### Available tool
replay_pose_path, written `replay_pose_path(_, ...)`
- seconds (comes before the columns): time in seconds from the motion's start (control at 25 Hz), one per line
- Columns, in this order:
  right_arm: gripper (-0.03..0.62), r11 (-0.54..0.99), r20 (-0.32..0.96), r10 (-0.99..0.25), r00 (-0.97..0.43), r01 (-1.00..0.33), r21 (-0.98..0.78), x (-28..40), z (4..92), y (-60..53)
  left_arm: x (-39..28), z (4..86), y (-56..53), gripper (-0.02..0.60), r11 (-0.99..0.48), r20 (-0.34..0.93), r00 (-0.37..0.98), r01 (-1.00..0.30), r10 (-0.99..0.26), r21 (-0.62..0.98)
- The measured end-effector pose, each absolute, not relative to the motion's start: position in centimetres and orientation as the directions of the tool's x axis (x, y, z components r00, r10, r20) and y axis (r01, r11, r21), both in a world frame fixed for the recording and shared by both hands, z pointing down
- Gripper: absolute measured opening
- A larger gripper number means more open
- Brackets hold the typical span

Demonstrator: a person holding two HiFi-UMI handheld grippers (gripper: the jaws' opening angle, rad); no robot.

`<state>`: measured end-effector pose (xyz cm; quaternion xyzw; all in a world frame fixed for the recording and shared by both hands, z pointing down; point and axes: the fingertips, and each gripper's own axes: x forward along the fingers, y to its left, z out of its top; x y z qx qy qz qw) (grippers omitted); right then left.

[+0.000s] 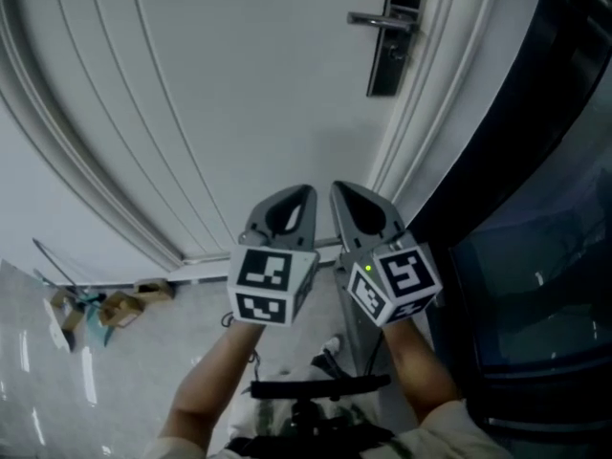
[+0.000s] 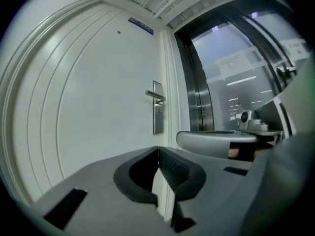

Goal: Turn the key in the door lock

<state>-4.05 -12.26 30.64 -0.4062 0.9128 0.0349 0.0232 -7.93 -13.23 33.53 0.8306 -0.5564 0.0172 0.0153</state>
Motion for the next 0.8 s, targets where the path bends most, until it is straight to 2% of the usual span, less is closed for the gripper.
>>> replay_pose_path(0.24, 0.008, 0.607, -0.064, -0.785, -0.617, -0.785, 0.125, -4.5, 31.6, -9.3, -8.3, 34.9, -10.1, 0.015, -0.397, 0.060, 0.397, -0.918, -0.916, 0.011)
replay_pose_path(0.8, 0.008, 0.574, -0.031, -0.815, -0.579, -0.813, 0.094, -3.7, 32.7, -5.6, -7.5, 35.7, -6.7, 0.015, -0.432, 0.060, 0.432, -0.902, -0.900, 0.023)
